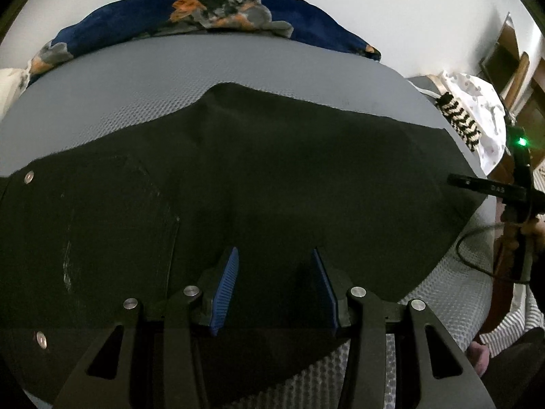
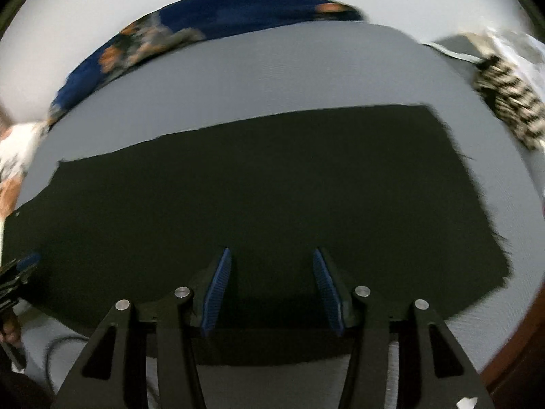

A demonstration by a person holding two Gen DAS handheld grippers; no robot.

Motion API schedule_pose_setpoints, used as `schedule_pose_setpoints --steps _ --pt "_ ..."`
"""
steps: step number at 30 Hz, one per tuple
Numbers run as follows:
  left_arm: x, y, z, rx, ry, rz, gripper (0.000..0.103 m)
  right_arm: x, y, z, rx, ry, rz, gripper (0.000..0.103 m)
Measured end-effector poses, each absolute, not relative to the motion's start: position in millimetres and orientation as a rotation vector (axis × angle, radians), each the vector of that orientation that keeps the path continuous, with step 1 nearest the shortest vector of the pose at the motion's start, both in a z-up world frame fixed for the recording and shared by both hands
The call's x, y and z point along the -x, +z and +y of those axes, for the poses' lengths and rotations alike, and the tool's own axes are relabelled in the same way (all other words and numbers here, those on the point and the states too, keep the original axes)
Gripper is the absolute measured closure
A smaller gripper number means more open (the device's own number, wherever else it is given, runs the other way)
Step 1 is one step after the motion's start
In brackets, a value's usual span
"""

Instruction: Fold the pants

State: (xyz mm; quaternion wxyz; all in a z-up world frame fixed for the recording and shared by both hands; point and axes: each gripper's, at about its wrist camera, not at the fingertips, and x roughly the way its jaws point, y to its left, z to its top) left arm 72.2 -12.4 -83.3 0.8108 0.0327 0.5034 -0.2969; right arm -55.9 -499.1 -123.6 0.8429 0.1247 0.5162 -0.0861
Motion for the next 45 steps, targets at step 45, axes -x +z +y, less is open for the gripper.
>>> schedule_pose_setpoints --steps 45 --pt "-57 -84 -20 -0.108 -0.578 1.074 0.044 48 -167 -714 -0.941 0.198 1.039 0.089"
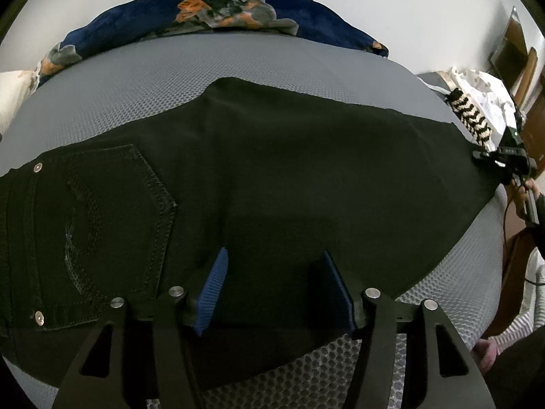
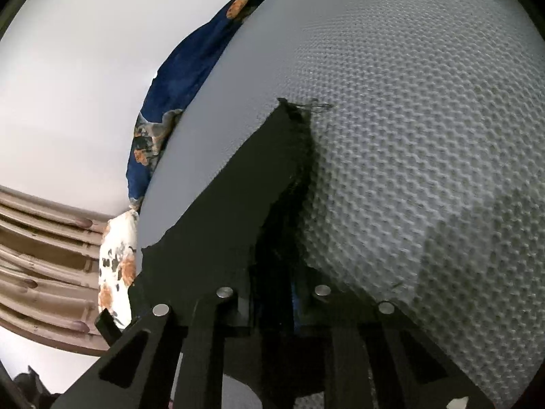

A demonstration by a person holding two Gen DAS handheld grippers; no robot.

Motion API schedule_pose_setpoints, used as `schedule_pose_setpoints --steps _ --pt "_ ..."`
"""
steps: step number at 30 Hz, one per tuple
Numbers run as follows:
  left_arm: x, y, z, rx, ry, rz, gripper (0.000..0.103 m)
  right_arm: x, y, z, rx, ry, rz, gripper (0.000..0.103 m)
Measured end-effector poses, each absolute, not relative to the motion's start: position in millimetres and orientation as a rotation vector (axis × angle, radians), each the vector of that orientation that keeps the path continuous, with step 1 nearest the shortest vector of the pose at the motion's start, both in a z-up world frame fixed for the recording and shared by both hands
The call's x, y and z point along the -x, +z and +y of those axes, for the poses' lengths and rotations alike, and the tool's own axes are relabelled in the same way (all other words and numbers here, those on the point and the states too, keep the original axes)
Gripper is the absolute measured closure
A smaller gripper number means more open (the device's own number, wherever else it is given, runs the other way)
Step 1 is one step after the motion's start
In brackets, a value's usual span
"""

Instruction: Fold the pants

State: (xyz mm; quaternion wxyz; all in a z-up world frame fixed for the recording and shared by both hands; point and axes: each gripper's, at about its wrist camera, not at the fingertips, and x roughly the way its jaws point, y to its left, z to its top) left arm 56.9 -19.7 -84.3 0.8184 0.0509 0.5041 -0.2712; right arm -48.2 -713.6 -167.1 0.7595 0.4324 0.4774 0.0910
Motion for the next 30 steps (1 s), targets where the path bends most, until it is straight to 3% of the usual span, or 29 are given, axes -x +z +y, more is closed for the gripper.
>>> schedule_pose_setpoints --steps 13,30 --pt "-55 -85 -22 -0.128 -0.581 1.067 0.041 44 -130 -668 -0.882 0.007 0.989 0.094" --pt "-47 -79 -25 -0.191 -0.512 1.055 0.036 -7 -67 -540 -0.755 0.186 1.02 0.095"
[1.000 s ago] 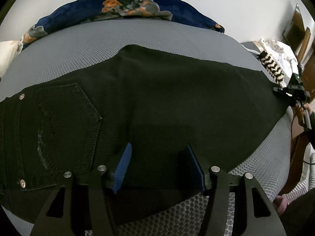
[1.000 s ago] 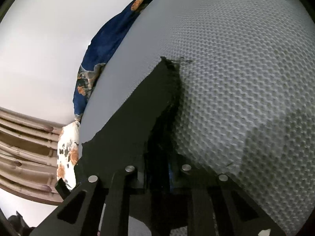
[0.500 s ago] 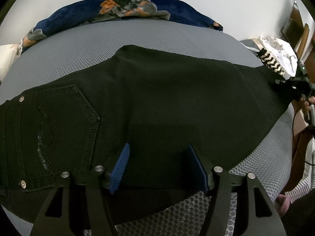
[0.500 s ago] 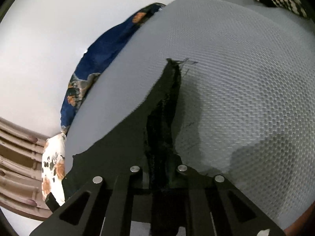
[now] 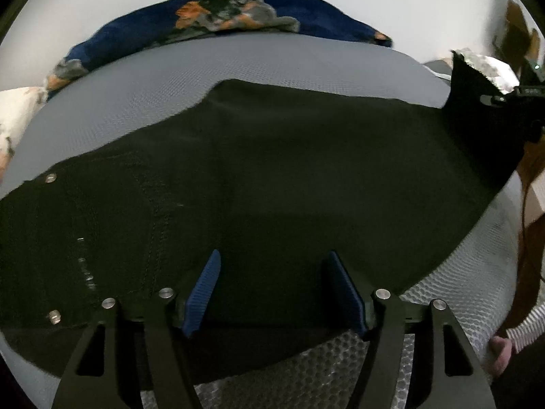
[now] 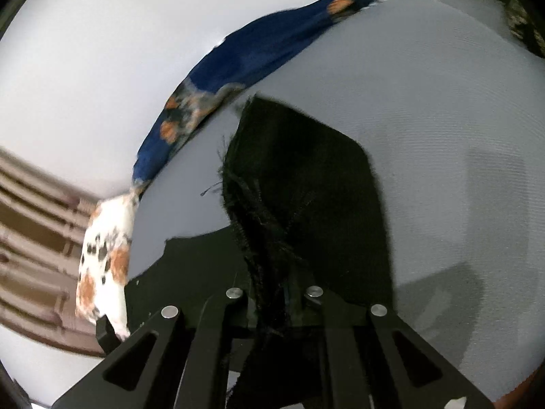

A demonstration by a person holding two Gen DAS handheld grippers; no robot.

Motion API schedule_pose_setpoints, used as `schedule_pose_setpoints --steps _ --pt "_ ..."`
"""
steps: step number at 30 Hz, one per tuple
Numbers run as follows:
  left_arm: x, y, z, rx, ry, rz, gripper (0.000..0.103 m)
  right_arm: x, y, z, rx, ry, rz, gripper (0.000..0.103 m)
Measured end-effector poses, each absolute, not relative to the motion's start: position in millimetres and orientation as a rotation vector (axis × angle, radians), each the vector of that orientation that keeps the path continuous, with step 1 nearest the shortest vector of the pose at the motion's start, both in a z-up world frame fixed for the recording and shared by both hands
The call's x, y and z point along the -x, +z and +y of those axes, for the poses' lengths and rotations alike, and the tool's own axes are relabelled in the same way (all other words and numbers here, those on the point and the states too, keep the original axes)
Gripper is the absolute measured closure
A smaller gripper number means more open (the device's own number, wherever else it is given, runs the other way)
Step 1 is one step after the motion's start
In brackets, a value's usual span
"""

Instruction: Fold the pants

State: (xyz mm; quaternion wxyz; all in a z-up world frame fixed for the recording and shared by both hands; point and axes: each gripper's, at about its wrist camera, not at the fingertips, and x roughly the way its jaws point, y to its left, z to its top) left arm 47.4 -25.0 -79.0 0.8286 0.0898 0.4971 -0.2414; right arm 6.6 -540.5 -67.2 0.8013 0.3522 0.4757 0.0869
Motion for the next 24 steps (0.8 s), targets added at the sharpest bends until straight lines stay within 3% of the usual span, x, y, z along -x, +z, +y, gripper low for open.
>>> schedule_pose_setpoints --steps 21,24 --pt "-40 -44 32 0.071 -0.556 1.018 0.036 -62 -121 -330 -0.551 0.445 1.23 0.095" --pt "-41 -39 34 0.093 -0.577 1.012 0.036 -62 -127 -312 -0.473 0.44 1.249 0.089"
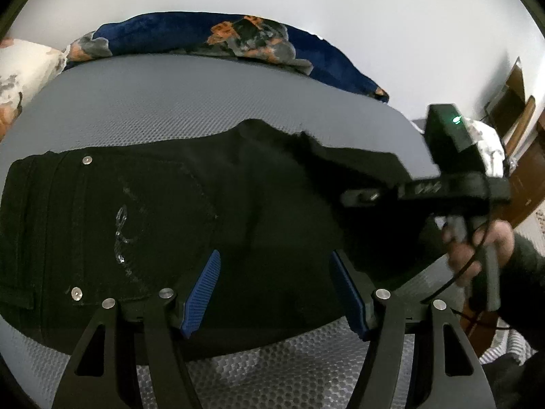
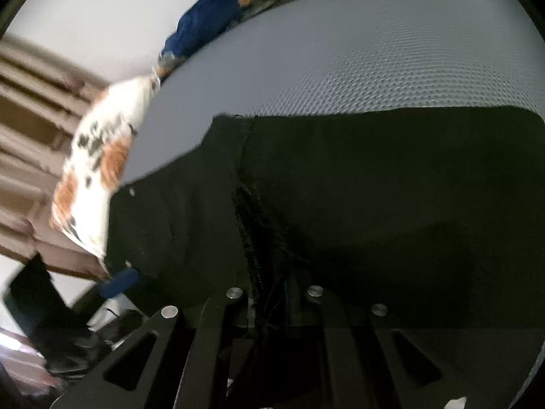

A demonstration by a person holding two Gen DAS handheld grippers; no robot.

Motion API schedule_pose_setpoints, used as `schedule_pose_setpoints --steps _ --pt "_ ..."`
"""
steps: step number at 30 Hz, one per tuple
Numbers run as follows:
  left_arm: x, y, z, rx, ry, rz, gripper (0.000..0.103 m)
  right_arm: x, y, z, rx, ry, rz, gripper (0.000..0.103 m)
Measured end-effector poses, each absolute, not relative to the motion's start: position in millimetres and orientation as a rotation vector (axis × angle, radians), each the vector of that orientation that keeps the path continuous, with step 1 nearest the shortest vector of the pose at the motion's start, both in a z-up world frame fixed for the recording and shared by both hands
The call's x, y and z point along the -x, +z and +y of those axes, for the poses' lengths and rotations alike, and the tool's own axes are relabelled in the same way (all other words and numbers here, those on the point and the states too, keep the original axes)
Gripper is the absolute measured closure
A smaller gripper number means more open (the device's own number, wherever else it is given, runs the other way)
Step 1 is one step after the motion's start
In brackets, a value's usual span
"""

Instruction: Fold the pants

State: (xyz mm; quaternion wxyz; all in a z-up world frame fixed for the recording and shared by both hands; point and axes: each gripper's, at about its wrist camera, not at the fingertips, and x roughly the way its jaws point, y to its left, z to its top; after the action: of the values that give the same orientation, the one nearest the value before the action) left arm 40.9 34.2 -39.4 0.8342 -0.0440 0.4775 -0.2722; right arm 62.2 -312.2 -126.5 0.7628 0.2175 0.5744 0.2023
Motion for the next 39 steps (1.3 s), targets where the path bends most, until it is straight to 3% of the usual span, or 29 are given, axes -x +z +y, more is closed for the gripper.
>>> schedule_pose_setpoints --steps 5,11,23,29,39 --pt "-45 -37 34 0.142 -0.604 1.021 0.036 -60 -125 -306 -0.515 0.471 1.253 0.063" --pt "-56 -36 29 0.206 -0.65 1.053 0.036 -45 -103 -317 -0.54 0.477 1.19 0.055" --pt "-96 -71 -6 0.491 -0.808 1.349 0.039 1 -76 -393 -0.676 0.254 1.005 0.047" --pt "-106 -98 -14 0.548 -0.743 1.487 0.046 7 -79 -410 -0.712 0.217 0.978 0.047" --pt "-108 -113 -27 0.605 -0.748 1.54 0.049 10 -89 -428 -0.773 0.212 0.968 0.047"
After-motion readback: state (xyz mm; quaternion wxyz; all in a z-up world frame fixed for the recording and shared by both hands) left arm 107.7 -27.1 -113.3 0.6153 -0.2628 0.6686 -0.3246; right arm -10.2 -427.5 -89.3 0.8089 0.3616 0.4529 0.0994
